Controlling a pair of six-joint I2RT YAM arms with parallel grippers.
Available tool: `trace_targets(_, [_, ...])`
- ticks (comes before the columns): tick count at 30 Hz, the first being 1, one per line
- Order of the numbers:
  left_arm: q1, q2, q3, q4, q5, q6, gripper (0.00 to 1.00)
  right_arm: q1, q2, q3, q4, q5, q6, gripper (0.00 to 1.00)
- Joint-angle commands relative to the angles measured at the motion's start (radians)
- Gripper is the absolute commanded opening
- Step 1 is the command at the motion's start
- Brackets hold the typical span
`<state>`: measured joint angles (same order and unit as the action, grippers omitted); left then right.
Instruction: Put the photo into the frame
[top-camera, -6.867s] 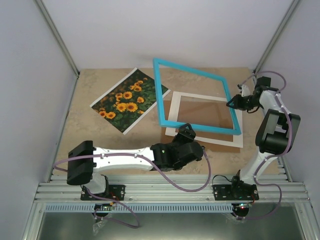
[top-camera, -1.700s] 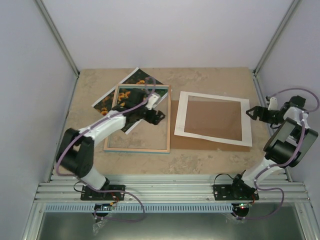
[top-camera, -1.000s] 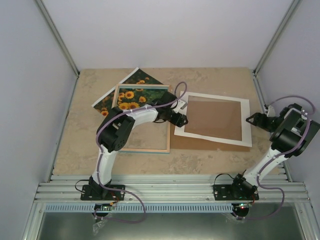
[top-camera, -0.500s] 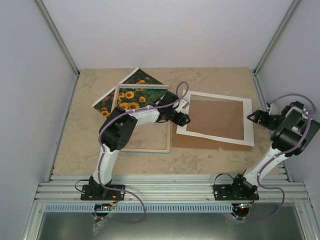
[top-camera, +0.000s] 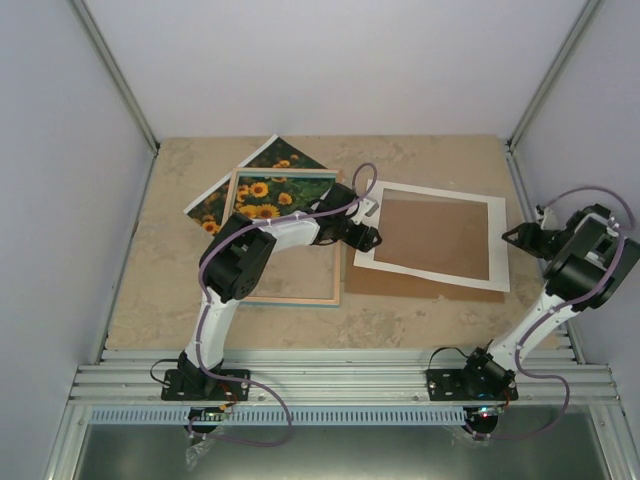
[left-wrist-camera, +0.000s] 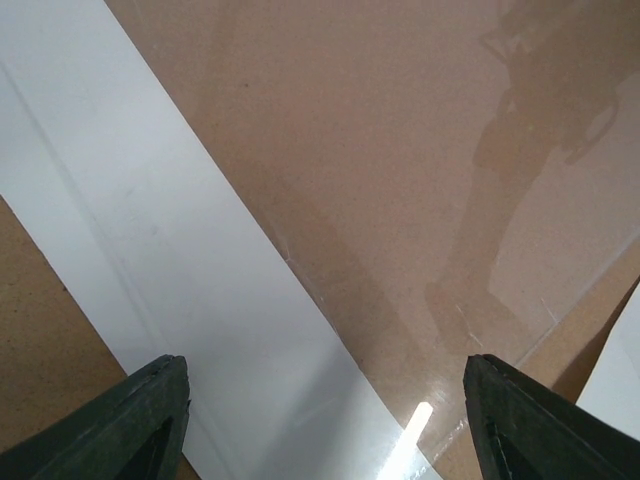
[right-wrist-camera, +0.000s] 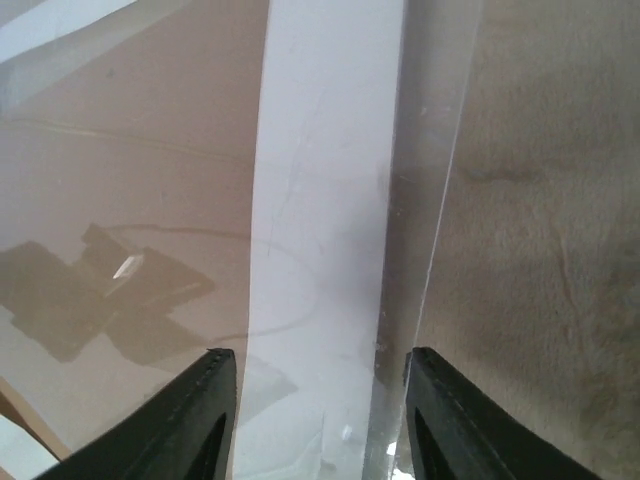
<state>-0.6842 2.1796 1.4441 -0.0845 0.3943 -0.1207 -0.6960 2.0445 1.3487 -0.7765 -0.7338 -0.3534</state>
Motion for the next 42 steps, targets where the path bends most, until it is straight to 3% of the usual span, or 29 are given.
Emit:
trace_targets(1, [-0.013, 0.052, -0.020, -0.042, 0.011, -0.020, 0.77, -0.016, -0.033, 0.035, -0.043, -0.114, 0.003, 0.43])
trace_targets(9, [-0.014, 0.056, -0.022, -0.036, 0.000, -0.027, 0.77, -0.019, -0.125, 0.031, -0.081, -0.210, -0.033, 0.22])
trace_targets(17, [-0.014, 0.073, -0.019, -0.023, 0.000, -0.027, 0.77, -0.008, -0.112, 0.020, -0.104, -0.291, 0.006, 0.31])
trace_targets(23, [-0.014, 0.083, -0.017, -0.016, 0.005, -0.032, 0.77, 0.013, -0.097, -0.006, -0.058, -0.190, 0.087, 0.33])
trace_targets(28, [-0.014, 0.071, -0.006, -0.029, 0.000, -0.030, 0.77, 0.013, -0.116, 0.018, -0.066, -0.173, 0.096, 0.20])
trace_targets(32, [-0.014, 0.006, 0.022, -0.068, -0.017, -0.002, 0.82, 0.013, -0.167, 0.067, -0.099, -0.176, 0.049, 0.02])
trace_targets(38, [-0.012, -0.174, 0.126, -0.189, -0.053, 0.089, 0.98, 0.019, -0.283, 0.201, -0.200, -0.281, -0.099, 0.01])
trace_targets(42, [-0.009, -0.318, 0.190, -0.283, -0.069, 0.171, 1.00, 0.033, -0.360, 0.324, -0.304, -0.322, -0.272, 0.01])
